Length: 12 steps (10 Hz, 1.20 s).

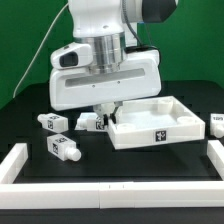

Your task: Assemble one leg

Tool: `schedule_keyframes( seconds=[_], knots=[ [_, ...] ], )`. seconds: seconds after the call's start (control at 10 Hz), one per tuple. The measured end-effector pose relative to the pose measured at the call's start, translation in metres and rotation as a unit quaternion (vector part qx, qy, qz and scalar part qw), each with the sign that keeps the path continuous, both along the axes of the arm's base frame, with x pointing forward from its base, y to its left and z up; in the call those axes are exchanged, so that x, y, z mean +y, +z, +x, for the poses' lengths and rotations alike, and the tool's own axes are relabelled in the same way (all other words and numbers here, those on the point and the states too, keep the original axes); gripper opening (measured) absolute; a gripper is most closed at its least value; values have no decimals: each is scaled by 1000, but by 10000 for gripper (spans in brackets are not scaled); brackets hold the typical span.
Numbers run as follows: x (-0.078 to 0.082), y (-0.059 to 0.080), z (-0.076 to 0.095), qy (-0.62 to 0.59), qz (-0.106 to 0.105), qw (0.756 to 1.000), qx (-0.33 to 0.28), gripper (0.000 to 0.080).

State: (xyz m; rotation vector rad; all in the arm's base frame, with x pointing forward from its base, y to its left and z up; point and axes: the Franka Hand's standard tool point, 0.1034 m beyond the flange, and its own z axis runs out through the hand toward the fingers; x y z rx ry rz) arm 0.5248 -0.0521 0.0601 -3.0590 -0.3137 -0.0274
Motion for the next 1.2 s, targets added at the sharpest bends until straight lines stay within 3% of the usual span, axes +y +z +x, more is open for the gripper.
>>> schedule_keyframes(
  seconds=[0.5, 0.8, 0.9, 1.2],
  knots=[
    [3, -6, 3, -13, 1, 1000, 4, 52],
    [23, -29, 35, -141, 7, 990, 9, 52],
    [20, -40, 36, -152, 11, 988, 15, 52],
    [21, -44, 36, -158, 12, 987, 16, 52]
  ],
)
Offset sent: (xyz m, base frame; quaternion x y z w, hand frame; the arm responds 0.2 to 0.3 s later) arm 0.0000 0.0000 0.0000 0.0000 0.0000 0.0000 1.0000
